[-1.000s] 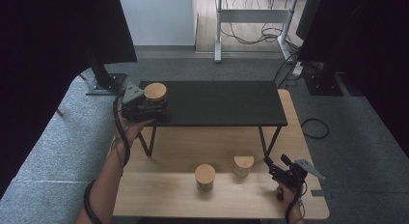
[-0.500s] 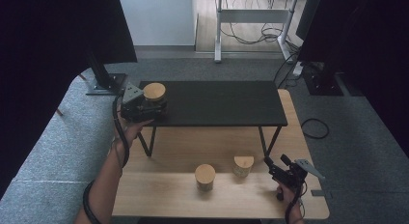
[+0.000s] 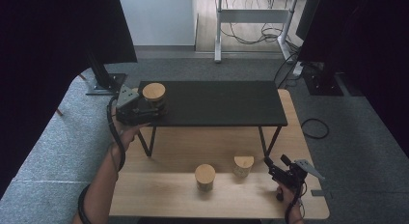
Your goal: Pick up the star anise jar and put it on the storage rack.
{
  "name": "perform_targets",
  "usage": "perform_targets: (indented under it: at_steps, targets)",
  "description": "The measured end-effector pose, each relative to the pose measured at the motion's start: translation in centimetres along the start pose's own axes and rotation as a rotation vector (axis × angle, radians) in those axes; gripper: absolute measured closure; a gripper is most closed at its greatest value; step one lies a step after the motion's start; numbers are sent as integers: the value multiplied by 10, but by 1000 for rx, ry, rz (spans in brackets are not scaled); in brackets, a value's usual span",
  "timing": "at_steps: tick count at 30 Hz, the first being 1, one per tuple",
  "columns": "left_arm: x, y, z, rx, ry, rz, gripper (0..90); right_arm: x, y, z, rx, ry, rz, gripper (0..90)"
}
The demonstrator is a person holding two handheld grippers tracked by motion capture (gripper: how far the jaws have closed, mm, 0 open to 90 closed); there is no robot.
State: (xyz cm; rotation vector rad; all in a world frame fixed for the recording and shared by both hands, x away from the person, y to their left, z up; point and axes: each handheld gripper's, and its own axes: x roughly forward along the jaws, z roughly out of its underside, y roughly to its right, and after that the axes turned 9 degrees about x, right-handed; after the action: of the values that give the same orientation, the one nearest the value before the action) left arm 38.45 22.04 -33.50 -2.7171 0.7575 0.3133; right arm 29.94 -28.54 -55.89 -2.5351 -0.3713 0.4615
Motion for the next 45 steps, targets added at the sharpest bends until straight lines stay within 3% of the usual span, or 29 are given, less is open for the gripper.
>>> perform_targets:
  at_steps: [10, 17, 29, 35, 42, 45]
  targets:
    - [-23, 5, 9, 9, 6, -33, 126, 0, 0, 0, -2, 1, 1, 134]
    - [-42, 6, 24, -16, 25, -25, 129, 0, 0, 0, -1, 1, 0, 135]
    - [-75, 24, 50, 11, 65, -2, 132, -1, -1, 1, 2, 3, 4, 134]
    - [-87, 36, 74, 1, 56, 9, 132, -1, -1, 1, 1, 2, 6, 134]
    - [-102, 48, 114, -65, 48, 37, 134, -1, -1, 1, 3, 3, 7, 132]
    - [-107, 53, 127, -75, 39, 36, 135, -1, -1, 1, 1, 4, 9, 132]
